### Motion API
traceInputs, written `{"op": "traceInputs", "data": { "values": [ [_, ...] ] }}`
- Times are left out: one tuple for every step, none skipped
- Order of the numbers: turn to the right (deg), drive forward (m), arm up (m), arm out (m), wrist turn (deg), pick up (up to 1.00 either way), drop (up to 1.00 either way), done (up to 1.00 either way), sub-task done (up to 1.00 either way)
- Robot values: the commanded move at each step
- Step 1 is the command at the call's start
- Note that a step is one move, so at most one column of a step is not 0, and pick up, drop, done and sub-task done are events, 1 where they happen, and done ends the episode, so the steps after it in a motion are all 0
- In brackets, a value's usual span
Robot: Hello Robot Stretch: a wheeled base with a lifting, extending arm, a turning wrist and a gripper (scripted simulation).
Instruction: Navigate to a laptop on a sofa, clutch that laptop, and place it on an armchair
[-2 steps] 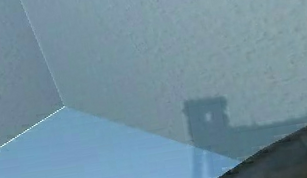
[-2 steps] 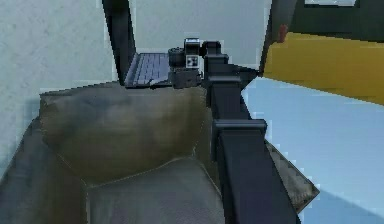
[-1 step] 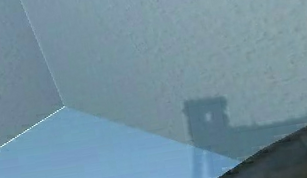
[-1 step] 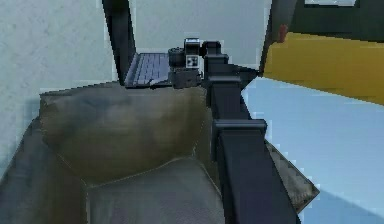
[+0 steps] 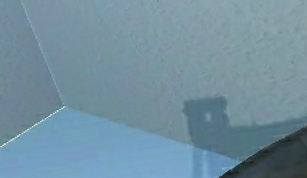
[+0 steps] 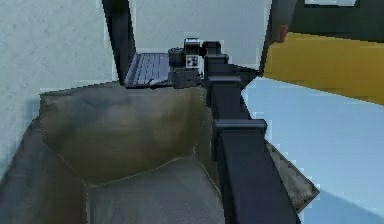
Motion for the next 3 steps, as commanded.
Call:
{"op": "traceInputs", "data": {
  "values": [
    [0.0, 0.00, 0.00, 0.00, 0.0, 0.00, 1.00, 0.00, 0.00],
    [0.0, 0.00, 0.00, -0.10, 0.0, 0.00, 0.00, 0.00, 0.00],
    [0.0, 0.00, 0.00, 0.00, 0.0, 0.00, 0.00, 1.00, 0.00]
  ]
}}
